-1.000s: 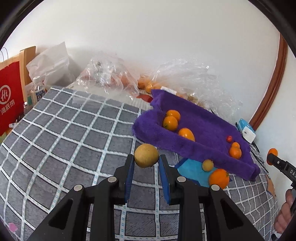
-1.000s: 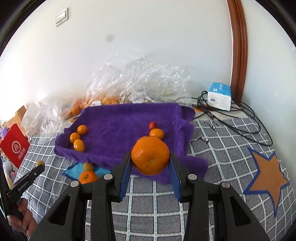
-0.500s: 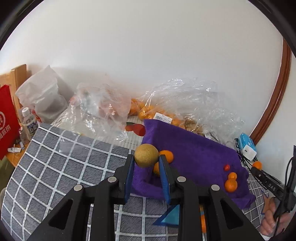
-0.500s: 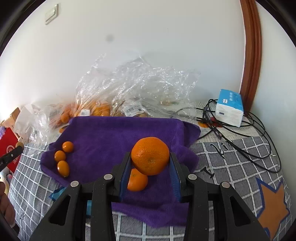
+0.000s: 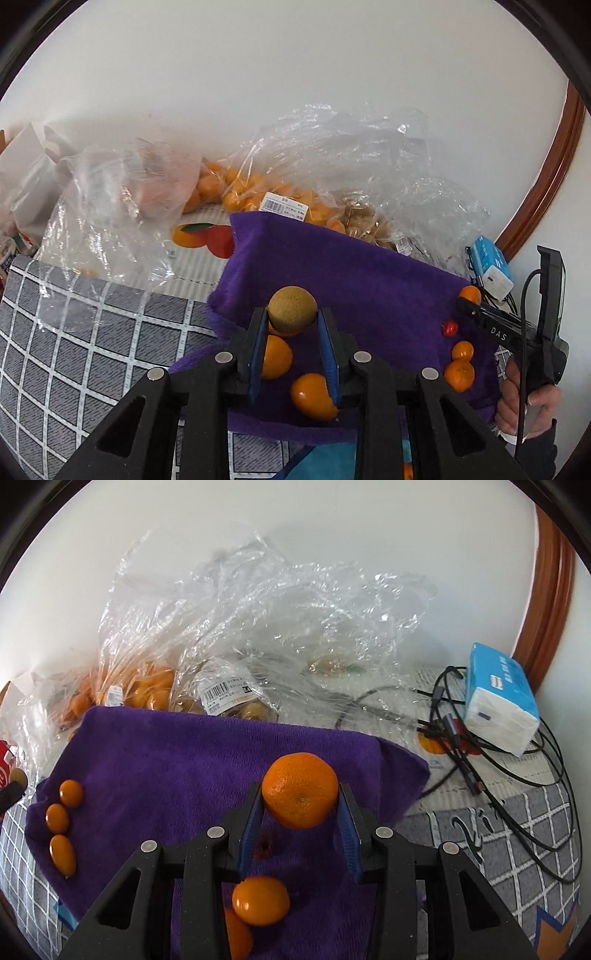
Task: Organize fruits
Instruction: 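Carry the green-yellow fruit with the left tool while the right tool carries the mandarin over the towel, then open both tools to drop the green-yellow fruit and mandarin onto the towel, then lower the right tool onto the last mandarin on the blue star and close it, then close the left tool on the last green-yellow fruit by the blue star, then carry the green-yellow fruit with the left tool while the right tool carries the mandarin over the towel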
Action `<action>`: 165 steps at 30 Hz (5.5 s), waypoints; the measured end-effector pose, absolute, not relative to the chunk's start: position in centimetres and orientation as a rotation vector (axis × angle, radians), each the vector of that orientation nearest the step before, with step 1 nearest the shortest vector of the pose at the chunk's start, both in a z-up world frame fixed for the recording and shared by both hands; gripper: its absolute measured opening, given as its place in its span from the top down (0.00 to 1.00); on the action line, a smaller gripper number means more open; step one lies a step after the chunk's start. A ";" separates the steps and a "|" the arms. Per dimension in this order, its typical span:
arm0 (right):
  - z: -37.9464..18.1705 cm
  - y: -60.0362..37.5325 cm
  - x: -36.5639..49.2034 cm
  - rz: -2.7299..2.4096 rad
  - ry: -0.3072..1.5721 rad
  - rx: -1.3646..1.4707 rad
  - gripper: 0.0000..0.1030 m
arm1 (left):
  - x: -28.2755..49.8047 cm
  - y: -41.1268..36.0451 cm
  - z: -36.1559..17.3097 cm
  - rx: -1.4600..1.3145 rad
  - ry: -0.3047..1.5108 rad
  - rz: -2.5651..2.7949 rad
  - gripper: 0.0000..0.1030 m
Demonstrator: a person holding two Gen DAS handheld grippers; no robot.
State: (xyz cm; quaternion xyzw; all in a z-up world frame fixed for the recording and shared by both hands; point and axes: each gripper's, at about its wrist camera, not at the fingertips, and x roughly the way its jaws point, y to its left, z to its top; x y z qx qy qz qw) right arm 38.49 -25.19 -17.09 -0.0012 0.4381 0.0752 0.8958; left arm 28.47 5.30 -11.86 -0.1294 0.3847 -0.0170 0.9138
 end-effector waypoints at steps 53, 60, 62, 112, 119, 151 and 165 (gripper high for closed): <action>-14.0 -20.4 18.7 0.223 0.901 0.041 0.44 | 14.7 10.0 -13.1 -0.243 0.843 0.111 0.51; -16.2 -16.7 18.2 0.288 0.909 0.008 0.41 | 12.2 12.7 -16.6 -0.224 0.884 0.159 0.51; -16.6 -15.6 18.3 0.300 0.902 -0.020 0.41 | 12.0 13.2 -17.3 -0.221 0.891 0.172 0.51; -17.1 -28.1 16.6 0.076 0.869 0.044 0.59 | 17.9 2.2 -15.1 -0.187 0.906 -0.080 0.44; -16.9 -29.5 16.7 0.078 0.859 0.052 0.59 | 20.5 -2.3 -16.0 -0.100 0.934 -0.121 0.47; -14.2 -25.9 15.2 0.119 0.862 0.098 0.59 | 16.0 4.8 -11.5 -0.181 0.876 -0.077 0.75; -10.8 -25.7 15.5 0.082 0.818 0.114 0.59 | 15.3 6.8 -9.2 -0.207 0.830 -0.073 0.75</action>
